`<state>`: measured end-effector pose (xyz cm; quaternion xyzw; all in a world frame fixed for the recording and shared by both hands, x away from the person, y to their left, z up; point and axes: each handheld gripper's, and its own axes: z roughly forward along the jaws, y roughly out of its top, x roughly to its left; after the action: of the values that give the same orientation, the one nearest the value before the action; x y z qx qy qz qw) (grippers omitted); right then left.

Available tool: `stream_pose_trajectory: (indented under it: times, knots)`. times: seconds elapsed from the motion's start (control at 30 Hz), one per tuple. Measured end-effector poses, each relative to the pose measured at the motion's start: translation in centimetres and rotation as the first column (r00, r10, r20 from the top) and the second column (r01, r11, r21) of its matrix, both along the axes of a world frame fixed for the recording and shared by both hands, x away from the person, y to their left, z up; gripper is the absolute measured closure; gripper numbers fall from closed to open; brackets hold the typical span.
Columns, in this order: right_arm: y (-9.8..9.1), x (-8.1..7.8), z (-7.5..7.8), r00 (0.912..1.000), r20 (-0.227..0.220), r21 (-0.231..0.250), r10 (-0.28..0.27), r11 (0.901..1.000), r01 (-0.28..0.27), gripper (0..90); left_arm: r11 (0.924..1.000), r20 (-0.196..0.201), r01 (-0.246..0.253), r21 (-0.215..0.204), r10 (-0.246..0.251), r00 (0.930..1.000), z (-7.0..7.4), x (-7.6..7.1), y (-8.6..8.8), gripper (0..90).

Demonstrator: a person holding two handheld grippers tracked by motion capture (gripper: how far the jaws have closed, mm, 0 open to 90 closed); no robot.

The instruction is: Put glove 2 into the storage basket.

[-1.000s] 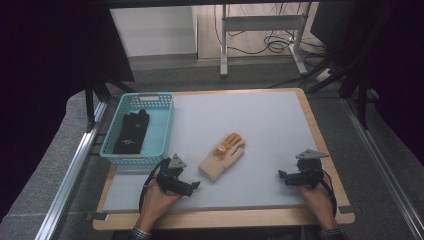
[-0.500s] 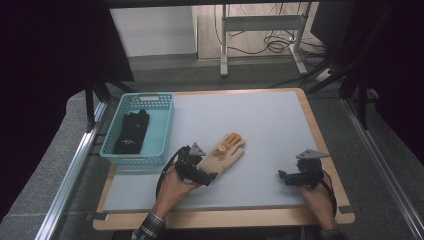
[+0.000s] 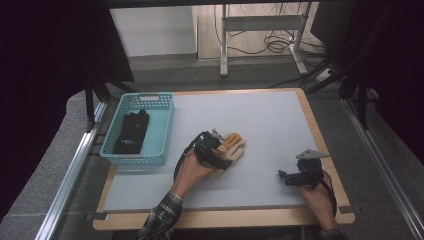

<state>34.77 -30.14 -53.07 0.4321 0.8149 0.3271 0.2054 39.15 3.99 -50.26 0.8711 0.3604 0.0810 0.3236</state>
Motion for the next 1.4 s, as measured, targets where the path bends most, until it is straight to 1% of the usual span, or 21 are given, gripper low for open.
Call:
stream_pose_trajectory:
  times: [0.07, 0.1, 0.17, 0.3, 0.33, 0.37, 0.4, 0.43, 0.47, 0.5, 0.6, 0.67, 0.8, 0.83, 0.93, 0.97, 1.03, 1.2, 1.27, 1.3, 1.4]
  knots:
    - [0.0, 0.0, 0.0, 1.0, 0.0, 0.0, 0.0, 1.0, 0.0, 1.7, 1.0, -0.007, 0.002, 0.003, -0.002, 1.0, -0.1, 0.3, -0.2, 1.9]
    - [0.0, 0.0, 0.0, 1.0, 0.0, 0.0, 0.0, 1.0, 0.0, 1.7, 0.9999, -0.023, 0.007, 0.011, -0.006, 0.9997, -0.3, 0.9, -0.8, 1.9]
    - [0.0, 0.0, 0.0, 1.0, 0.0, 0.0, 0.0, 1.0, 0.0, 1.8, 0.9994, -0.035, 0.009, 0.034, -0.007, 0.9993, -0.7, 1.2, -1.3, 1.9]
    - [0.0, 0.0, 0.0, 1.0, 0.0, 0.001, 0.001, 1.0, -0.001, 1.8, 0.9966, -0.042, 0.019, 0.081, -0.016, 0.999, -1.5, 1.4, -2.2, 1.9]
    - [0.0, 0.0, 0.0, 1.0, 0.0, 0.001, 0.001, 1.0, -0.001, 1.8, 0.9966, -0.042, 0.019, 0.081, -0.016, 0.999, -1.5, 1.4, -2.2, 2.2]
    - [0.0, 0.0, 0.0, 1.0, 0.0, 0.001, 0.0, 1.0, 0.0, 1.8, 0.9932, -0.035, 0.021, 0.115, -0.017, 0.9993, -1.8, 1.3, -2.5, 2.7]
    - [0.0, 0.0, 0.0, 1.0, 0.0, 0.001, 0.0, 1.0, 0.0, 1.8, 0.9932, -0.035, 0.021, 0.115, -0.017, 0.9993, -1.8, 1.3, -2.5, 3.3]
    - [0.0, 0.0, 0.0, 1.0, 0.0, 0.001, 0.001, 1.0, -0.001, 1.8, 0.9889, -0.028, 0.023, 0.147, -0.019, 0.9994, -2.0, 1.2, -2.7, 5.5]
    - [0.0, 0.0, 0.0, 1.0, 0.0, 0.001, 0.001, 1.0, -0.001, 1.8, 0.9889, -0.028, 0.023, 0.147, -0.019, 0.9994, -2.0, 1.2, -2.7, 6.7]
    - [0.0, 0.0, 0.0, 1.0, 0.0, 0.001, 0.0, 1.0, 0.0, 1.8, 0.9904, -0.038, 0.026, 0.136, -0.021, 0.999, -2.0, 1.2, -2.6, 6.7]
    - [0.0, 0.0, 0.0, 1.0, 0.0, 0.0, 0.0, 1.0, 0.0, 1.8, 0.9905, -0.05, 0.023, 0.136, -0.016, 0.9986, -1.7, 1.2, -2.6, 16.8]
    - [0.0, 0.0, 0.0, 1.0, 0.0, 0.0, 0.0, 1.0, 0.0, 1.8, 0.9904, -0.05, 0.019, 0.137, -0.012, 0.9987, -1.6, 1.2, -2.6, 22.6]
    - [0.0, 0.0, 0.0, 1.0, 0.0, 0.0, 0.0, 1.0, 0.0, 1.8, 0.9893, -0.06, 0.01, 0.145, -0.001, 0.9982, -1.2, 1.0, -2.7, 41.8]
    - [0.0, 0.0, 0.0, 1.0, 0.0, 0.0, 0.0, 1.0, 0.0, 1.8, 0.9888, -0.067, 0.013, 0.148, -0.003, 0.9978, -1.1, 0.9, -2.7, 45.2]
    - [0.0, 0.0, 0.0, 1.0, 0.0, 0.0, 0.0, 1.0, 0.0, 1.8, 0.9884, -0.066, 0.016, 0.151, -0.006, 0.9978, -1.0, 0.8, -2.8, 52.1]
    - [0.0, 0.0, 0.0, 1.0, 0.0, 0.0, 0.0, 1.0, 0.0, 1.8, 0.9886, -0.065, 0.019, 0.15, -0.009, 0.9979, -0.9, 0.8, -2.8, 52.1]
    - [0.0, 0.0, 0.0, 1.0, 0.0, 0.0, 0.0, 1.0, 0.0, 1.8, 0.9889, -0.06, 0.024, 0.147, -0.016, 0.9981, -0.9, 0.7, -2.7, 56.2]
    - [0.0, 0.0, 0.0, 1.0, 0.0, 0.0, 0.001, 1.0, -0.001, 1.8, 0.9933, -0.075, 0.025, 0.113, -0.017, 0.997, -0.3, 1.0, -1.9, 58.8]
    - [0.0, 0.0, 0.0, 1.0, 0.0, 0.0, 0.001, 1.0, -0.001, 1.8, 0.994, -0.073, 0.022, 0.107, -0.014, 0.9972, -0.1, 1.0, -1.8, 58.9]
    - [0.0, 0.0, 0.0, 1.0, 0.0, 0.0, 0.001, 1.0, -0.001, 1.8, 0.9942, -0.063, 0.012, 0.107, -0.006, 0.998, 0.4, 1.0, -1.4, 59.0]
    - [0.0, 0.0, 0.0, 1.0, 0.0, 0.0, 0.001, 1.0, -0.001, 1.8, 0.9954, -0.056, 0.002, 0.096, 0.003, 0.9984, 0.8, 1.1, -1.0, 58.9]
